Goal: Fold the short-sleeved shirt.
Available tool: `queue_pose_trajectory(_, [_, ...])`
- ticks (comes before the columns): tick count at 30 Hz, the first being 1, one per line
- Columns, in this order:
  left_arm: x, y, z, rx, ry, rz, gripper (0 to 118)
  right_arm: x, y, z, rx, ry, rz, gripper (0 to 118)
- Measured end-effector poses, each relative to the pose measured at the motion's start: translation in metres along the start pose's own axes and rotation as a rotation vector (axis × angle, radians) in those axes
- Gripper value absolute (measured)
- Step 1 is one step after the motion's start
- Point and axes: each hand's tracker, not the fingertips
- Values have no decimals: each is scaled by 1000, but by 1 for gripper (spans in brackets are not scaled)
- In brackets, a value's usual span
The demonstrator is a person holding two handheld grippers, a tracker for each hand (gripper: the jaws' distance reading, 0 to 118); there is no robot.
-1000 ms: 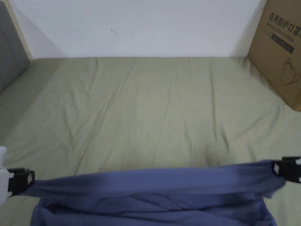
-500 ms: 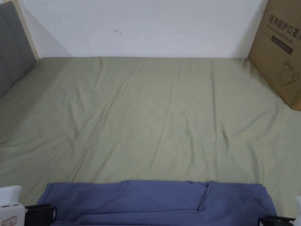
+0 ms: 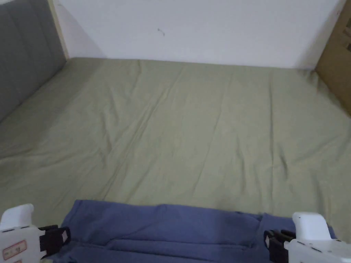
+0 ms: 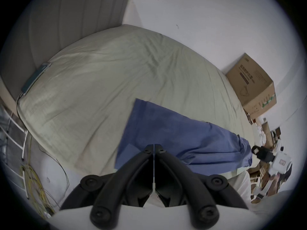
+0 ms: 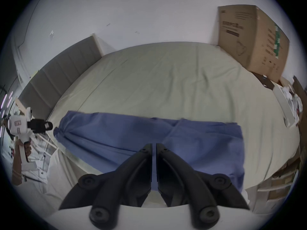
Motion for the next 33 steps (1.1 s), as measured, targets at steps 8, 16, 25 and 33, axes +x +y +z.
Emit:
queue_pose_trajectory(8, [-63,8,-13,-15,-167,261,116,-32,13,-23,-23,87,51,5])
queue_pose_trajectory(16, [-82,-4,-69,-76,-284,455,118,-60,16,-39,-85,126,138,5])
queue_pose_trajectory(25, [-47,7,-60,-141,-15,197,13,-63,9,-50,-140,123,150,5])
queue_pose_trajectory(33, [-49,18,-51,-145,-134,312,10,-35,2,-46,-152,95,65,5])
